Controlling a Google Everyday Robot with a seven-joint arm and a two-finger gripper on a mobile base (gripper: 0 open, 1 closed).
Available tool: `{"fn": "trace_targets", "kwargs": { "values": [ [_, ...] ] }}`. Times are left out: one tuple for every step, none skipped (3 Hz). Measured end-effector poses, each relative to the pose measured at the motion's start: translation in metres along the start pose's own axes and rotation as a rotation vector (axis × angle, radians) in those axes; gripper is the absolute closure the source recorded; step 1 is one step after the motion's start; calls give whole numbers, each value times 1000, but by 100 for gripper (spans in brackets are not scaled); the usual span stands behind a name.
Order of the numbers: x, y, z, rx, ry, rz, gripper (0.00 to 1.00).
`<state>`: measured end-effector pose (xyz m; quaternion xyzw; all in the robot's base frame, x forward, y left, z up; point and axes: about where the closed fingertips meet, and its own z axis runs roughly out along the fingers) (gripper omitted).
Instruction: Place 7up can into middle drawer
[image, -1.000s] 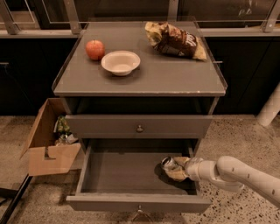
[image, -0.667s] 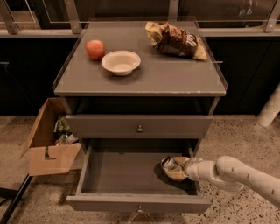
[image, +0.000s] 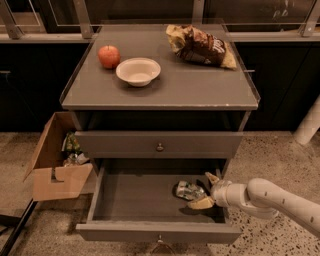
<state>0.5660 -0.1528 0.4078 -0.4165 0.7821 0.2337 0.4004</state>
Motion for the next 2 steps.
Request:
{"fn": "trace_targets", "kwargs": {
  "values": [
    [-12,9,-15,12,-13,-37,0],
    [-13,10,-15,12,-13,-38,0]
  ]
}}
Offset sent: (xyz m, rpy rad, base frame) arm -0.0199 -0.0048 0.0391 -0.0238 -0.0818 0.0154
